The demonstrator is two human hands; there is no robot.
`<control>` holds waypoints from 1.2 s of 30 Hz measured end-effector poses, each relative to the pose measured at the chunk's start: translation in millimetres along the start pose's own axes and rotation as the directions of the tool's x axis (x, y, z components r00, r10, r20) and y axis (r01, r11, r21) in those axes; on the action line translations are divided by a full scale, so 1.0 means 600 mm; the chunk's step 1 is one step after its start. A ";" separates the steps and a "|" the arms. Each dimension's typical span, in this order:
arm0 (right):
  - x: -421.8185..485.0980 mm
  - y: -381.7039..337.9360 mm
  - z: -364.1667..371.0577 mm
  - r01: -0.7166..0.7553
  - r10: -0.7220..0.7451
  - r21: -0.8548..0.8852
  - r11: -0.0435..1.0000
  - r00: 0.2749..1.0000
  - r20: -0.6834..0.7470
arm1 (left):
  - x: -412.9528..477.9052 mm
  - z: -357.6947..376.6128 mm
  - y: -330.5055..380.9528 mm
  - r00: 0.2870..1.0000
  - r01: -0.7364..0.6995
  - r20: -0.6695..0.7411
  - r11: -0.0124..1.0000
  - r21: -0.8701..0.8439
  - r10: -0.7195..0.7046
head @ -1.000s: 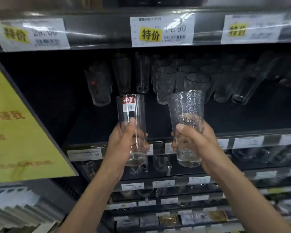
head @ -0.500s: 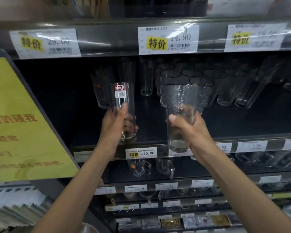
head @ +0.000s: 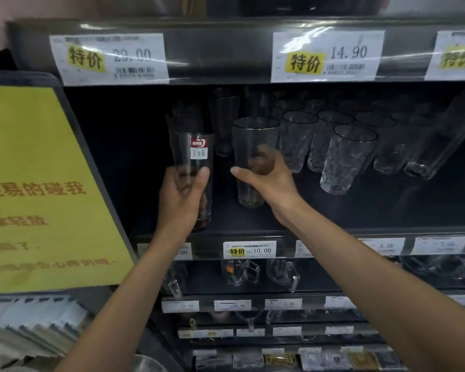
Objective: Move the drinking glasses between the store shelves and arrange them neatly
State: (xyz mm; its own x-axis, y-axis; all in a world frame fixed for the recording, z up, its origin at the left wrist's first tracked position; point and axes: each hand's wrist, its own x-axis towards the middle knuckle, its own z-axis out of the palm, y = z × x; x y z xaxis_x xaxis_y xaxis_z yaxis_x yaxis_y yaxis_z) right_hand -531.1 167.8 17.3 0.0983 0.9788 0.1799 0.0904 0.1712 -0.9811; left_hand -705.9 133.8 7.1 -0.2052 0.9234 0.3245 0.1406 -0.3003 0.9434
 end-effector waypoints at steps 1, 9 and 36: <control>0.008 0.004 0.008 0.014 -0.014 0.004 1.000 1.000 -0.012 | 0.001 -0.001 -0.001 1.000 -0.002 -0.004 1.000 -0.008 0.001; 0.076 0.019 0.053 0.059 -0.051 -0.158 0.986 0.997 0.052 | -0.002 -0.004 -0.012 1.000 -0.022 -0.011 0.999 -0.033 0.021; 0.131 0.057 0.107 0.035 -0.055 -0.250 0.968 0.996 -0.072 | -0.001 -0.001 -0.030 0.997 -0.083 0.003 0.995 -0.048 0.083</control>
State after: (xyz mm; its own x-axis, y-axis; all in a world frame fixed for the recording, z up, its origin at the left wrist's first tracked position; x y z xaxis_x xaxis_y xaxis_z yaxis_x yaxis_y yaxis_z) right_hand -584.1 258.1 -7.0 0.1643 0.9573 0.2378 0.3383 0.1717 -0.9252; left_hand -709.0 138.7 -9.8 -0.1894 0.8959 0.4018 0.1106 -0.3872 0.9153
